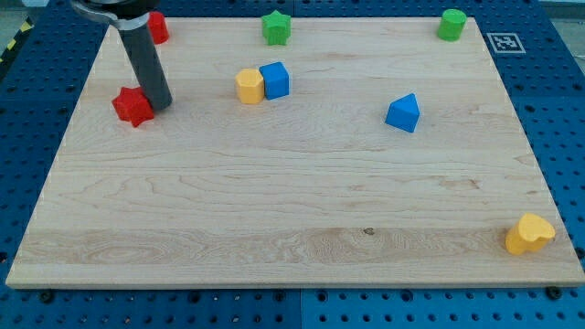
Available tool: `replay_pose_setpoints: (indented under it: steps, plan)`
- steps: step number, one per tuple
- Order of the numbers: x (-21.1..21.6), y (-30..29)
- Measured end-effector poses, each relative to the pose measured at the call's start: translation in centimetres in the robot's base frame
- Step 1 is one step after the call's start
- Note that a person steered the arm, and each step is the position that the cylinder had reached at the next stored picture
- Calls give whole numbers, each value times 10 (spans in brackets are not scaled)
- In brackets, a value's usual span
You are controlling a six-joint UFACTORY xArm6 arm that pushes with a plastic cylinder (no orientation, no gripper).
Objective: Push the yellow hexagon and blue cube a bit right and up
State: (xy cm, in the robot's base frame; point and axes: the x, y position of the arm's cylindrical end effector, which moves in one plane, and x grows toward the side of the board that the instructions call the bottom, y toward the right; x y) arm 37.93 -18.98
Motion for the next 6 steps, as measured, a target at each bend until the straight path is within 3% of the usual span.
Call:
replay_pose_setpoints:
  steps: [3, 4, 6]
  plan:
    - [0, 13]
    - [-6, 70]
    - [-8, 88]
